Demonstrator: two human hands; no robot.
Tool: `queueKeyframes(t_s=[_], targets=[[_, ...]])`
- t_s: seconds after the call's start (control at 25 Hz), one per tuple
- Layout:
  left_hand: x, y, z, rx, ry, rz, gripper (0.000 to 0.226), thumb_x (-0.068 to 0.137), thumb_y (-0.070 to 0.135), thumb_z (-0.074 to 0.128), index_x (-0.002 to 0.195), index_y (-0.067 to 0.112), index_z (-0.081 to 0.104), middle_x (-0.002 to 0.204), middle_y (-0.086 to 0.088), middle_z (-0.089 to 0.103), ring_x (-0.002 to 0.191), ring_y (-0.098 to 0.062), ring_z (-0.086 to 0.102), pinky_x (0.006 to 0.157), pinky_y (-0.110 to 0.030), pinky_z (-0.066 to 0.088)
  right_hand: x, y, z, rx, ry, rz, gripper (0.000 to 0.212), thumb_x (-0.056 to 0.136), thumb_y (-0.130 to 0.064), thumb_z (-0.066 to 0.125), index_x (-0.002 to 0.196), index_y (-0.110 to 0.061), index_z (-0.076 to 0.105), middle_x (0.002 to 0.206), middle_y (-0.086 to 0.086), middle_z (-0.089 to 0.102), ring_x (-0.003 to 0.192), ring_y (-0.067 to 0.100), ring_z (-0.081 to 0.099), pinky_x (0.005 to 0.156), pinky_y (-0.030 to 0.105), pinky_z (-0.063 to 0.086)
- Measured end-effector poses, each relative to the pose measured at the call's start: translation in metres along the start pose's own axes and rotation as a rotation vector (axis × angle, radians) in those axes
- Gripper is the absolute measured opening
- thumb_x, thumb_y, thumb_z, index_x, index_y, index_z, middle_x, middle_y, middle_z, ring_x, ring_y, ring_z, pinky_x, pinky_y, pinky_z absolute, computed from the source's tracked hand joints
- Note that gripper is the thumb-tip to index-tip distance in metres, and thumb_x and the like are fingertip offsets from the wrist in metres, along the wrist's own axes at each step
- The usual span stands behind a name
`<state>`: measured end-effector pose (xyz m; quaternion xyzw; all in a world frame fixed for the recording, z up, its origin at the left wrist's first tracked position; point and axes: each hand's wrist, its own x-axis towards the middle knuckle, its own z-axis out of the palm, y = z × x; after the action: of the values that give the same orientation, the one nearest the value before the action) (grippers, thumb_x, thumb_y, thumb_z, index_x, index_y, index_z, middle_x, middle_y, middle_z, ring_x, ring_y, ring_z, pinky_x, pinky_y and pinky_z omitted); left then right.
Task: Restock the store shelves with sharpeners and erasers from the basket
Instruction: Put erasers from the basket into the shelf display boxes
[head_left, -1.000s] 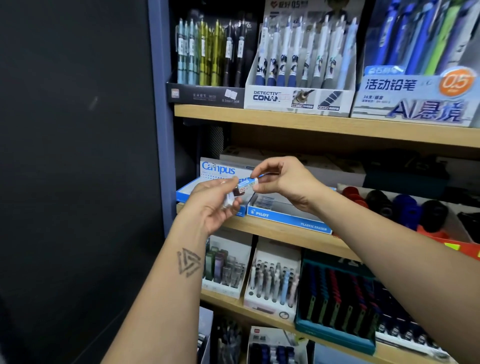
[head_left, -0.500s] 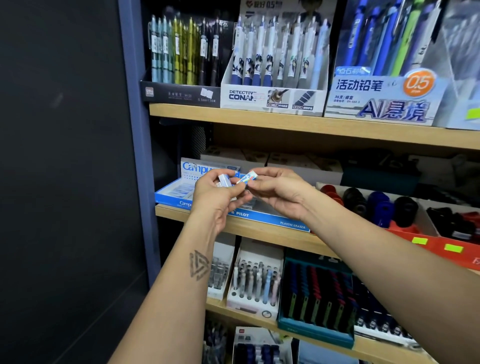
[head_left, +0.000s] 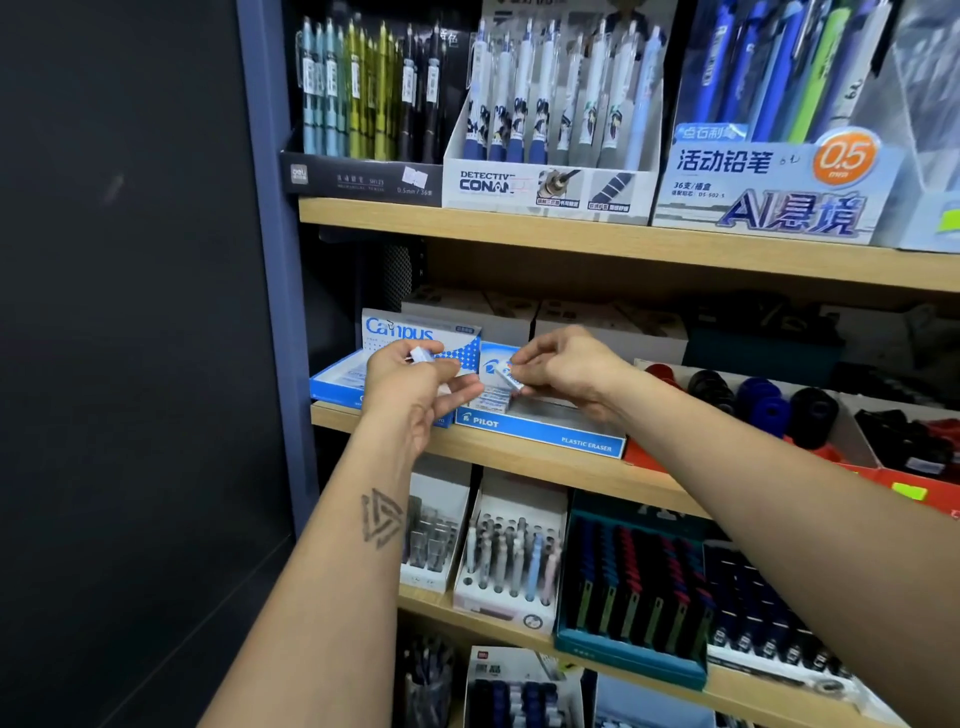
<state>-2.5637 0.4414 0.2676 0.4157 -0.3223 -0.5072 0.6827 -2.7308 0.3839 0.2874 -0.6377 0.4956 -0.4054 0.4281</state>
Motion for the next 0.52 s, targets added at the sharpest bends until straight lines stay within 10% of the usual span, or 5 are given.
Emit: queueKeyframes(t_s=[0.52], targets=[[-0.002, 0.005, -0.005, -0.109, -0.115, -0.142, 0.031, 0.096, -0.009, 0.046, 0.125, -0.003, 0.056, 0.114, -0.023, 0.051, 0.091, -0.036, 0.065, 0.064, -0.039, 0.063, 0.015, 0.003, 0.03, -0.635, 0.063, 0.029, 0.014, 0.078, -0.012, 0.082, 0.091, -0.008, 0.077, 0.094, 0.008, 0.074, 0.093, 0.022, 0.069, 0.088, 0.039, 0.059]])
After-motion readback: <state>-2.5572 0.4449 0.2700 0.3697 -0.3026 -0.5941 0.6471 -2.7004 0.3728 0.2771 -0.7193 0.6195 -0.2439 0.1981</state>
